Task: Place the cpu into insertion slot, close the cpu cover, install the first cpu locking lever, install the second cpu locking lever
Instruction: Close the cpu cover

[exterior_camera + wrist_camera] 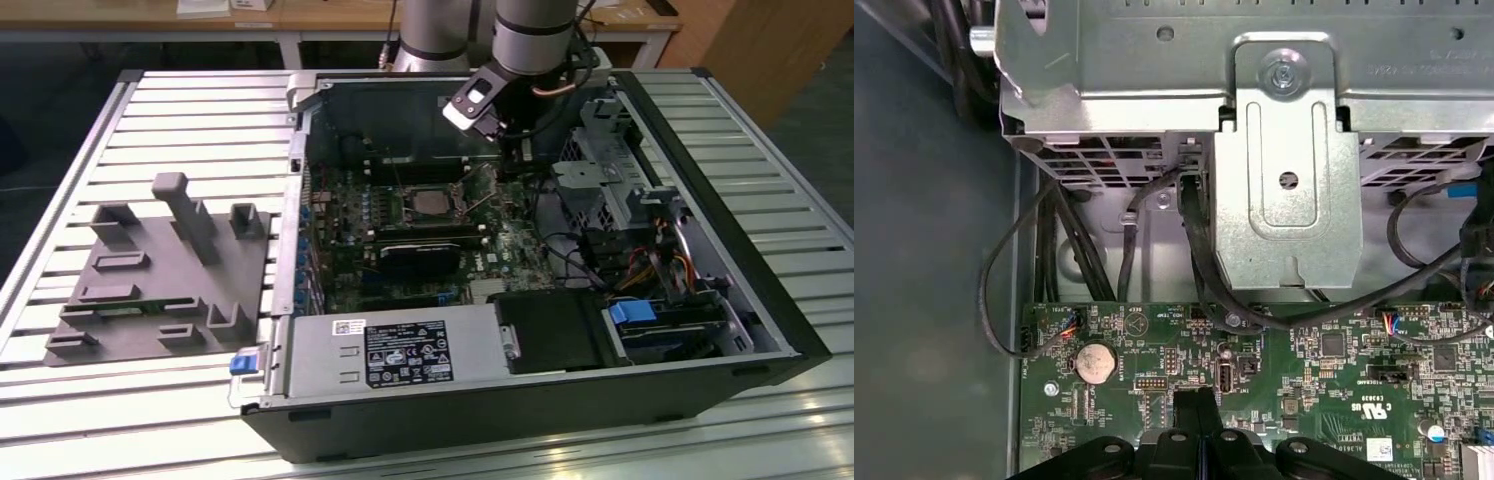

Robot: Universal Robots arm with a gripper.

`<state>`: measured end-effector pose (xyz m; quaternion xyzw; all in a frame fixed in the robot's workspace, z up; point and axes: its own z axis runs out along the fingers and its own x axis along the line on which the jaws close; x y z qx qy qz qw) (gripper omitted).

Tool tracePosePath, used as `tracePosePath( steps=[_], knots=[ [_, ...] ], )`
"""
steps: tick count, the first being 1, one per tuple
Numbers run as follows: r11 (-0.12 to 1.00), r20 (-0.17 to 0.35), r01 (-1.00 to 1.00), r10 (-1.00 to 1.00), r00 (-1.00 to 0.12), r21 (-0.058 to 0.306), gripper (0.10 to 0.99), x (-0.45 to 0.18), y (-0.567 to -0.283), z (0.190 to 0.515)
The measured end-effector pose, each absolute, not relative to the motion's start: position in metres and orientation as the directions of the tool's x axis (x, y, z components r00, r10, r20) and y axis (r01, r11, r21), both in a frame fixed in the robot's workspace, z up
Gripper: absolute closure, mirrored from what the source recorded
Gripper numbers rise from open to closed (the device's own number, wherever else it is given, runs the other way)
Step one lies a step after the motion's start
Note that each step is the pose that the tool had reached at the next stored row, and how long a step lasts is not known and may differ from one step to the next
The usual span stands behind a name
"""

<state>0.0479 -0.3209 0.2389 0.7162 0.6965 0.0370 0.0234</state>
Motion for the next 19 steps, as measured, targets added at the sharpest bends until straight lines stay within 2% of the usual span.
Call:
tracePosePath(
  steps=[4, 8, 19],
  knots=[
    [-0.028, 0.021, 0.997, 0.999, 0.027, 0.074, 0.98, 0.048, -0.321, 0.239],
    [-0.029, 0.019, 0.999, 0.999, 0.028, 0.017, 0.98, 0.049, -0.321, 0.238],
    [-0.029, 0.019, 0.999, 0.999, 0.029, 0.014, 0.98, 0.037, -0.321, 0.238]
  ],
)
